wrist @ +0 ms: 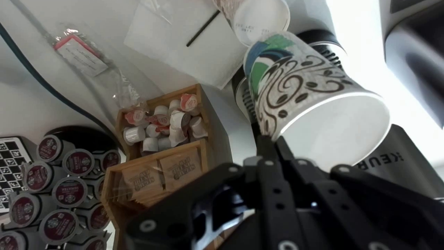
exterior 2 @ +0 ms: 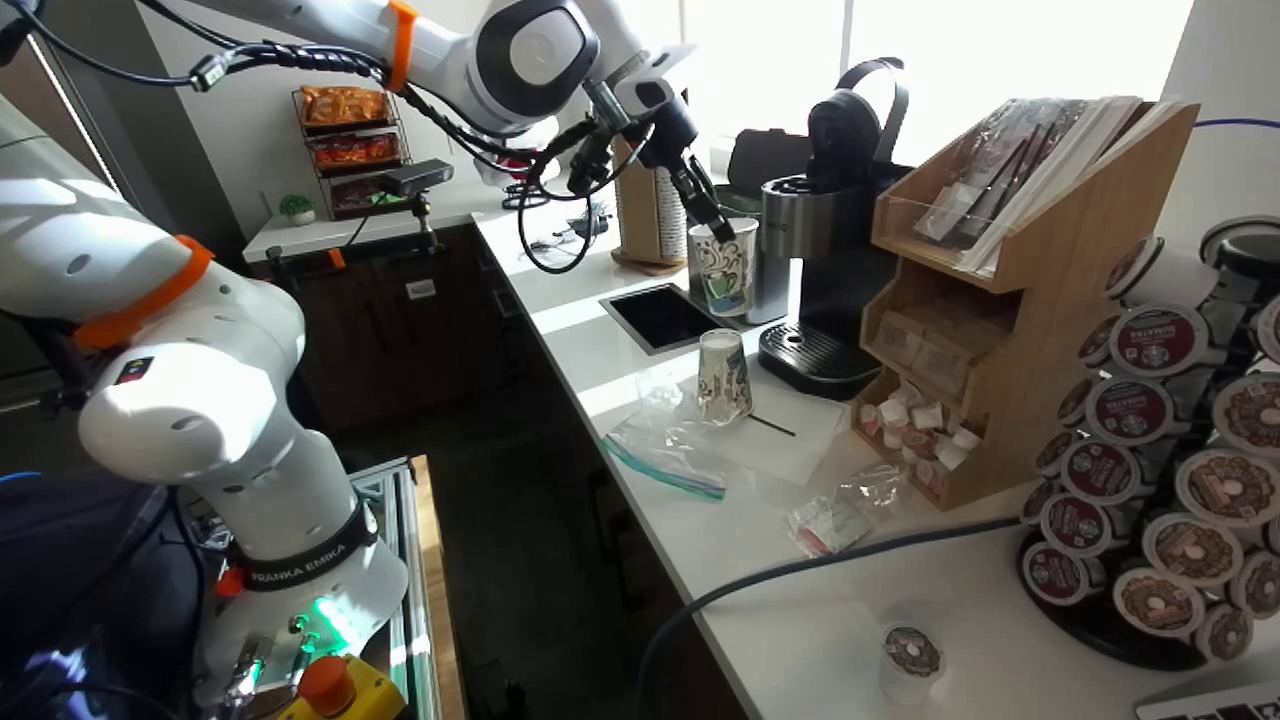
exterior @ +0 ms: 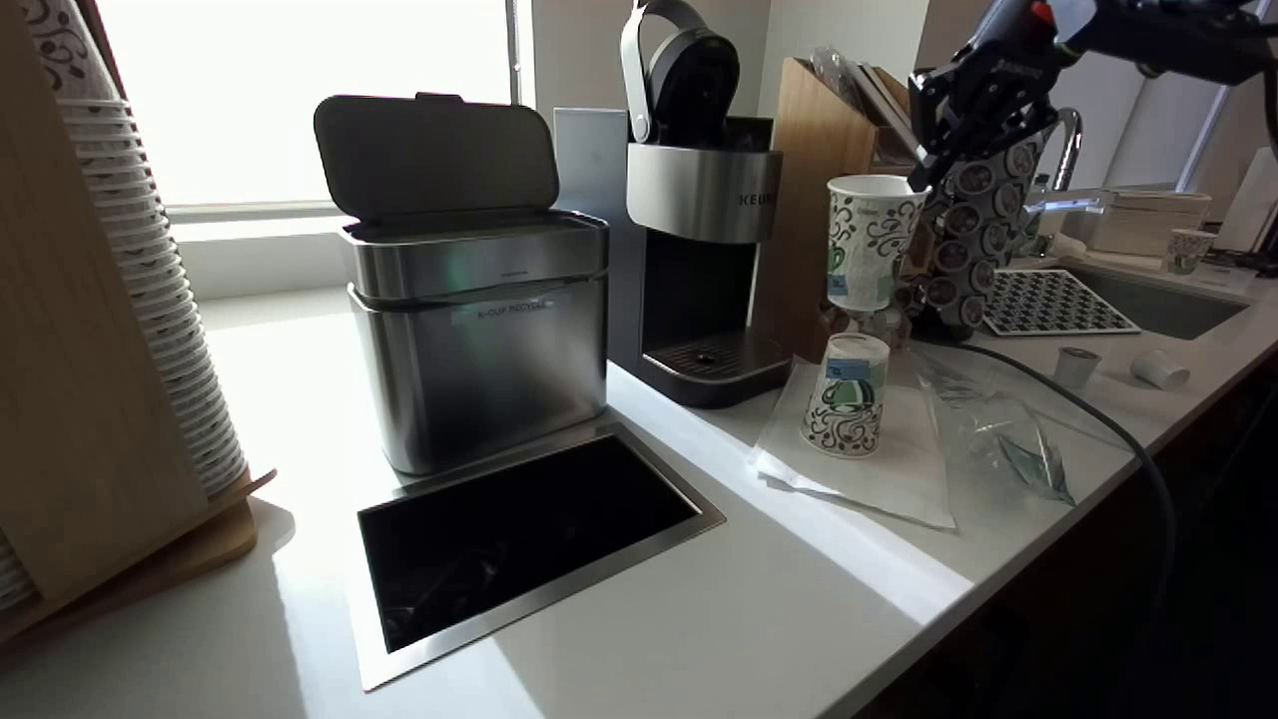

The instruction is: Stack the cups

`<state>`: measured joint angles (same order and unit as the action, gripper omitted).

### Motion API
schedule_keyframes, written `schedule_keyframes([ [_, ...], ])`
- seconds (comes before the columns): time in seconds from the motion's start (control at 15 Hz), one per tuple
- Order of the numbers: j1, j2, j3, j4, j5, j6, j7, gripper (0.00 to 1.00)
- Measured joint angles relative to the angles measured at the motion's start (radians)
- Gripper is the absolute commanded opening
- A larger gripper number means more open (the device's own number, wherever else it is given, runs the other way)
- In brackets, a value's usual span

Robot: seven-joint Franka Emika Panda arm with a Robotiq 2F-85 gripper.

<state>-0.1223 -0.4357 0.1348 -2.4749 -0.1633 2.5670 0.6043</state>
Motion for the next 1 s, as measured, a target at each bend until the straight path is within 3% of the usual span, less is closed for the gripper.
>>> schedule_keyframes([
  [0.2,-0.032,-0.056,0.001,-0.015,-0.006,-0.004,0.020,0.01],
  [0.8,-0.283,-0.306,0.003,-0.171,-0.058,-0.111,0.207,0.04],
  [1.0,-0.288,-0.310,0.001,-0.173,-0.058,-0.112,0.202,0.04],
])
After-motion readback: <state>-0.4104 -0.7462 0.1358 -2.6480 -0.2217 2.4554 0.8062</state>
